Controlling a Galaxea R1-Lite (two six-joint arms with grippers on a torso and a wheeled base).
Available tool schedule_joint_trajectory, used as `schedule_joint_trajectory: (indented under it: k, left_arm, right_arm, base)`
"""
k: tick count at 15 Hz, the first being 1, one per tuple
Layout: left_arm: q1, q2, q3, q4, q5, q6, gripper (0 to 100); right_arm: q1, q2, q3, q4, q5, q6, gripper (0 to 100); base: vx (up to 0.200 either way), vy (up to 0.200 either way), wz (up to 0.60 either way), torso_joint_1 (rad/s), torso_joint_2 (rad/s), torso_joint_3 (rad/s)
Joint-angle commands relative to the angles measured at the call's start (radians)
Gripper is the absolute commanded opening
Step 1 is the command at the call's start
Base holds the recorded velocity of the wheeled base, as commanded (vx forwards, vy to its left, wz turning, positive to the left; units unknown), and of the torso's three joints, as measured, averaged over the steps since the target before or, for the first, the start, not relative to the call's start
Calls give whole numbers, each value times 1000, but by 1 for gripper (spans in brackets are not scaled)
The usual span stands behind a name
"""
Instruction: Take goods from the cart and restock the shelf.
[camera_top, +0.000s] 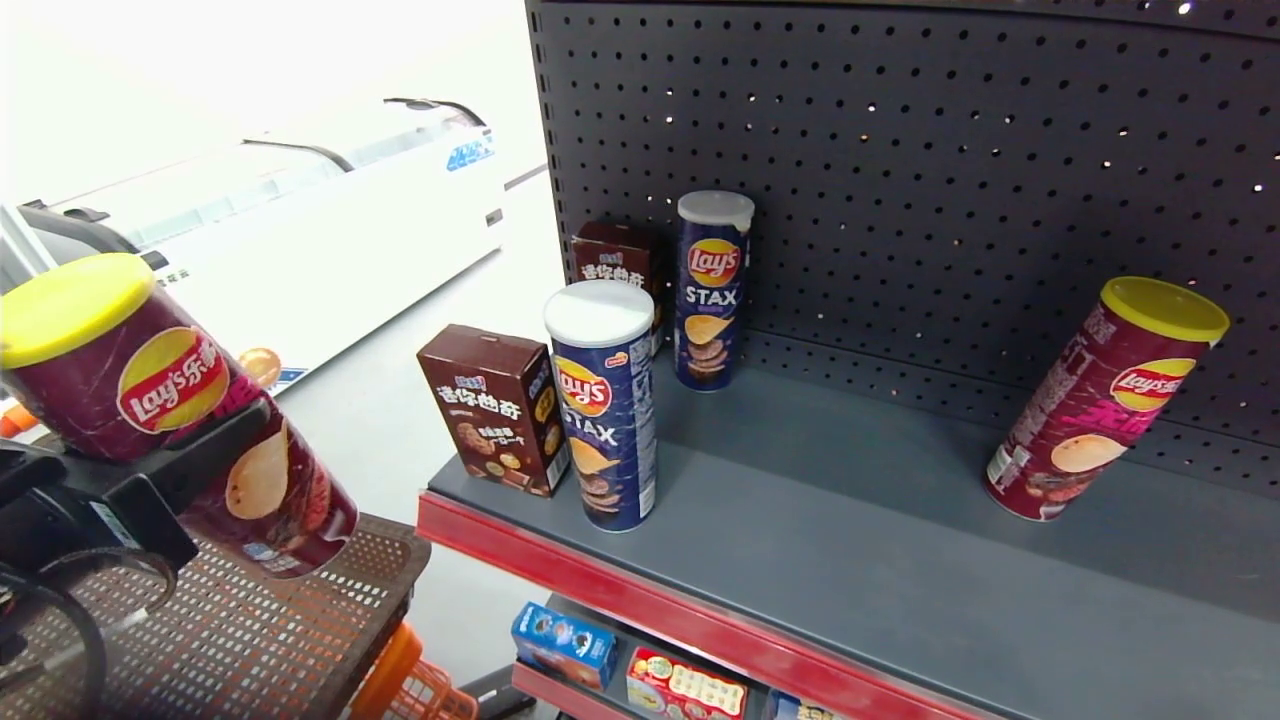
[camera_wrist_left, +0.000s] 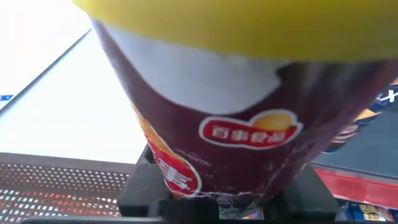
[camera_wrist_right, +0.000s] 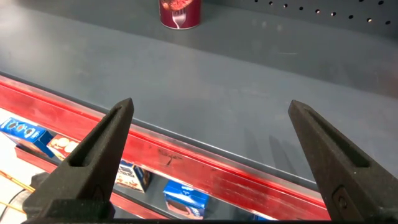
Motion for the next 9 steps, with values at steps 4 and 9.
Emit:
schedule_joint_trajectory:
  k: [4, 9]
  left_arm:
    - [-107, -48, 66, -2, 1, 17, 0]
    - [-223, -62, 73, -2, -3, 14, 0]
  right_arm:
    - [0, 0, 0, 0, 0, 0, 100]
    - [0, 0, 0, 0, 0, 0, 100]
  base:
    - [0, 0, 0, 0, 0, 0]
    - [0, 0, 0, 0, 0, 0]
